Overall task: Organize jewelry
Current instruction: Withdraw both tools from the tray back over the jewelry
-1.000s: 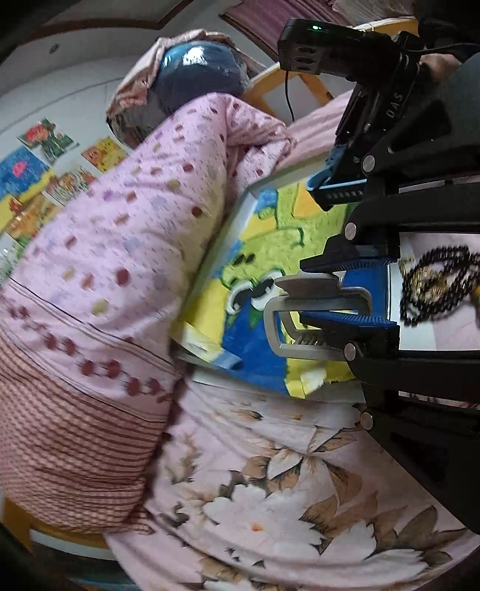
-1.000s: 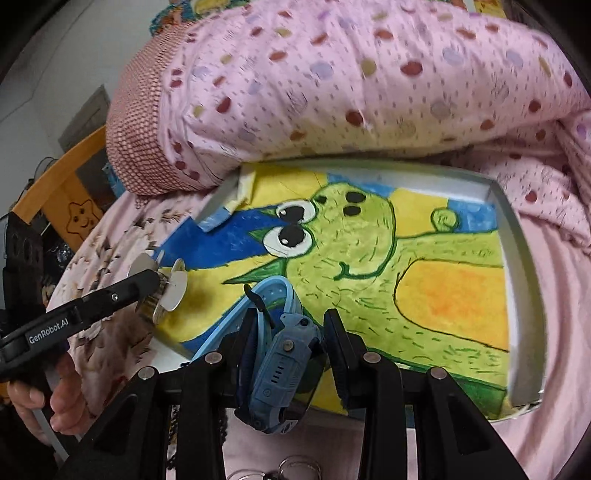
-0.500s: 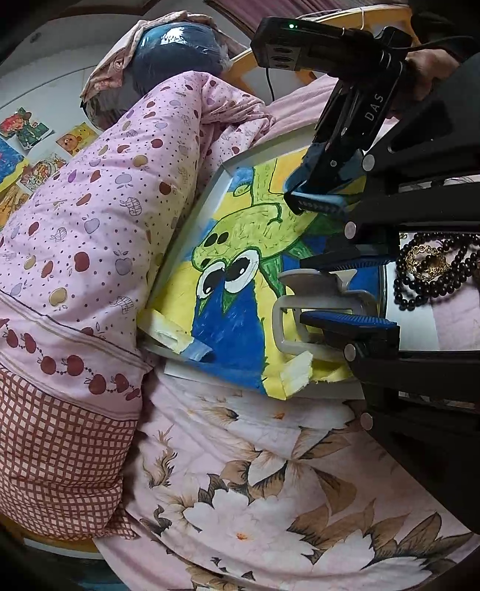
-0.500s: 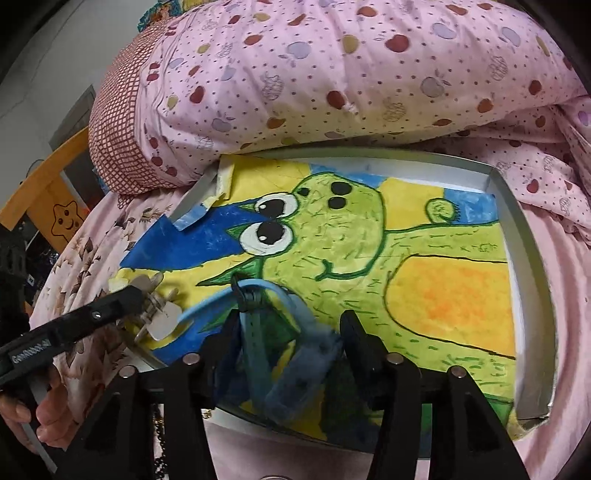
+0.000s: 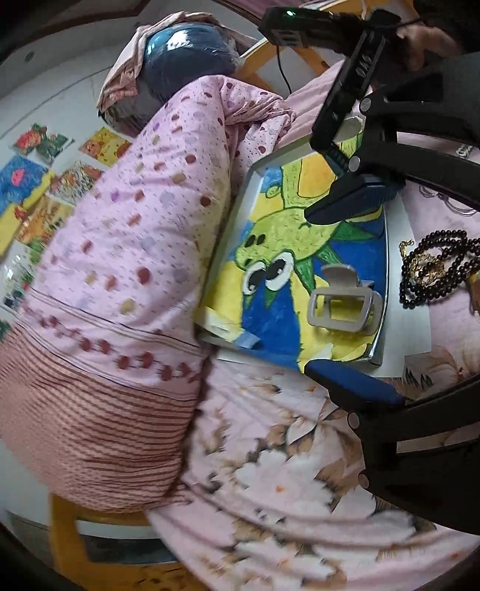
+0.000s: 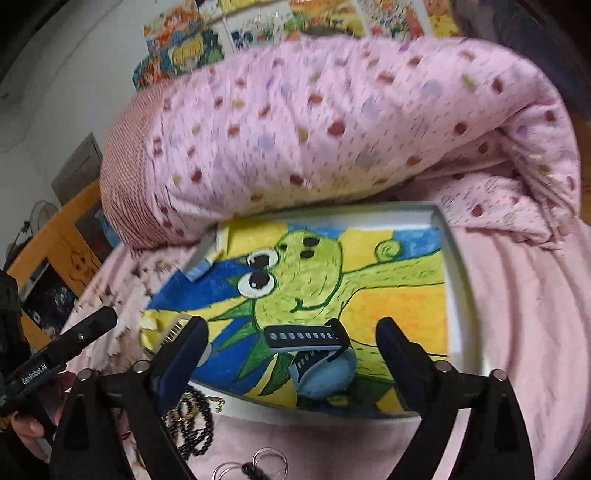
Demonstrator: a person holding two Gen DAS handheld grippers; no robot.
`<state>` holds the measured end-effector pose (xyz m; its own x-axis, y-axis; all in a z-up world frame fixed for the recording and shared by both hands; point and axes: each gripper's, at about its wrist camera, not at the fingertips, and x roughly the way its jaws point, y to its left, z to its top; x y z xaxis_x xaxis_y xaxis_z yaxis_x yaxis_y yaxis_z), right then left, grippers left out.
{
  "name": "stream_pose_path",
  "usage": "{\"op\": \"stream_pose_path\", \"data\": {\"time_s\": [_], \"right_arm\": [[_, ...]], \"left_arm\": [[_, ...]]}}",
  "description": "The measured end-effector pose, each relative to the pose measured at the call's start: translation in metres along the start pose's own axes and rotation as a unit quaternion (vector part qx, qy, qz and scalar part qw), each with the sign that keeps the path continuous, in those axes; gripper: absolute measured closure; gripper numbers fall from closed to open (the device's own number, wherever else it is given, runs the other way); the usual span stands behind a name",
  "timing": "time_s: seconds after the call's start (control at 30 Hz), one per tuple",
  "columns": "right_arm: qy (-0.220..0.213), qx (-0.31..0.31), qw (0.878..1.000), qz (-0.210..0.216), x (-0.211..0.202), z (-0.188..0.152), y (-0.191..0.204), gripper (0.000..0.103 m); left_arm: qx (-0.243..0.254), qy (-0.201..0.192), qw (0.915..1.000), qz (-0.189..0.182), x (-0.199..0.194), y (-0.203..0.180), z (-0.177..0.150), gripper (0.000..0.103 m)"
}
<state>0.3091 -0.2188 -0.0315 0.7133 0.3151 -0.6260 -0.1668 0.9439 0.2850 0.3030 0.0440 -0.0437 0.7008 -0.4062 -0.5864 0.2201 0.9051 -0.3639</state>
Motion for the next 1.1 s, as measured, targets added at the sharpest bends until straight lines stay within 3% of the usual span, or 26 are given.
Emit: {"op": "stream_pose_path", "data": {"time_s": [0.03, 0.1, 0.13, 0.47, 0.8, 0.9, 1.1], "right_arm": [[-0.007, -0.001, 1.000, -0.001, -0.010, -0.001, 0.000, 0.006], [-0.023, -0.002, 1.000, -0.003, -0.029, -0.003, 0.001, 0.004], [-0.031, -0.004, 1.000, -0.004, -0.038, -0.005, 0.001, 0.003], [-0.122, -0.089, 0.988, -0.019, -0.141, -0.039, 0.028, 0.000], [-0.156, -0.156, 0.975, 0.000, -0.198, -0.071, 0.051, 0.000], [-0.152, -0.171, 0.973, 0.008, -0.206, -0.082, 0.053, 0.000], [-0.139, -0.187, 0.972, 0.019, -0.214, -0.109, 0.055, 0.000]], "left_arm": [[0.009, -0.011, 0.9999, 0.008, -0.008, -0.006, 0.000, 0.031], [0.019, -0.030, 0.9992, 0.018, -0.021, -0.016, -0.003, 0.008], [0.020, -0.041, 0.9988, 0.019, -0.028, -0.020, -0.004, 0.005], [0.067, -0.106, 0.9911, 0.045, -0.090, -0.066, -0.020, 0.003], [0.112, -0.146, 0.9809, 0.064, -0.158, -0.095, -0.063, 0.003], [0.117, -0.144, 0.9800, 0.072, -0.176, -0.097, -0.080, 0.003], [0.109, -0.102, 0.9854, 0.083, -0.195, -0.096, -0.109, 0.003]]}}
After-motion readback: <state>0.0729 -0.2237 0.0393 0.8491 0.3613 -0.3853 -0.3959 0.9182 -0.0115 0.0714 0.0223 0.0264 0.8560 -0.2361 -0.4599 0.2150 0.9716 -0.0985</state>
